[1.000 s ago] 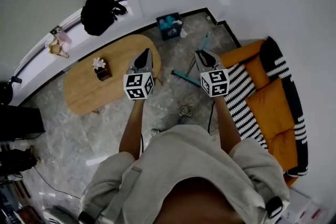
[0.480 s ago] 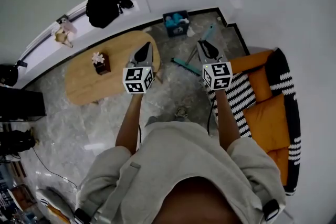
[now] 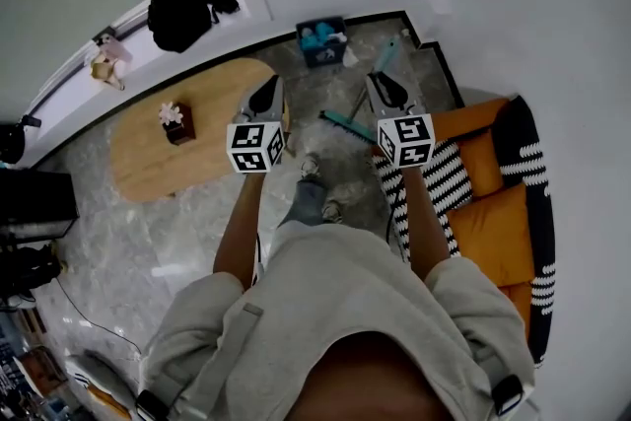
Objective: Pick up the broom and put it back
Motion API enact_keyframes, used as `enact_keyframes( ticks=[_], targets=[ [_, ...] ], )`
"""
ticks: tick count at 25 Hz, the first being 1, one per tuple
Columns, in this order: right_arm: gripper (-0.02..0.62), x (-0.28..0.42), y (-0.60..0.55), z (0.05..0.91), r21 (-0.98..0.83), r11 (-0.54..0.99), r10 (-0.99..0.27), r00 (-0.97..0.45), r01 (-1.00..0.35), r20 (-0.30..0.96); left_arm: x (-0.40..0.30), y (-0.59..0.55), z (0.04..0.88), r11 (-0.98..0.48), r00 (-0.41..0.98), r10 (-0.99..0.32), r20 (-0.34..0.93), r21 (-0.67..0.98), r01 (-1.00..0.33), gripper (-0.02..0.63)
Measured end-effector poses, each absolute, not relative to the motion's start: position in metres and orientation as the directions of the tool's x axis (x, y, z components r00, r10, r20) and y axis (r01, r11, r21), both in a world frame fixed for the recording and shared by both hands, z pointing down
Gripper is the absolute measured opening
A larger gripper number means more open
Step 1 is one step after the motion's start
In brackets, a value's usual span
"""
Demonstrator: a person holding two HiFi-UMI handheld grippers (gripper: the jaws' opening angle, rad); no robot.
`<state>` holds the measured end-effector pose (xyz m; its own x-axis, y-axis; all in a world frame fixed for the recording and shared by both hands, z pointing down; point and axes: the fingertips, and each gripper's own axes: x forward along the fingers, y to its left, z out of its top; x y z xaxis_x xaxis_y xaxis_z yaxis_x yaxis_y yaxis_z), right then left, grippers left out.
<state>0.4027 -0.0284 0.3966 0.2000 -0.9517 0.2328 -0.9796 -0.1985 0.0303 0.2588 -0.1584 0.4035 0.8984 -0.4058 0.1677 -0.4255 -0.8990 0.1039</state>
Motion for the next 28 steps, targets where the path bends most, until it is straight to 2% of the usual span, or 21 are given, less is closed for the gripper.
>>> enact_keyframes(
  ticks=[14,22,28],
  targets=[
    [0.075,0.484,-0.119,0.410,0.071,-0.195,-0.930,0.207,-0.978,0.305,0.348,-0.257,0.417,-0.893,0.905,-0.395,0.156,0.167,-0.418,0.002],
    [0.075,0.489,-0.192,0.430,0.158,-0.038,-0.916,0.097,-0.987,0.388,0.343,-0.319,0.430,-0.826,0.854,-0.499,0.148,0.217,-0.521,0.002],
    [0.075,0.479,-0.233,0.450,0.148,0.077,-0.909,-0.008,-0.986,0.416,0.313,-0.348,0.444,-0.756,0.783,-0.597,0.174,0.207,-0.622,0.002]
  ],
)
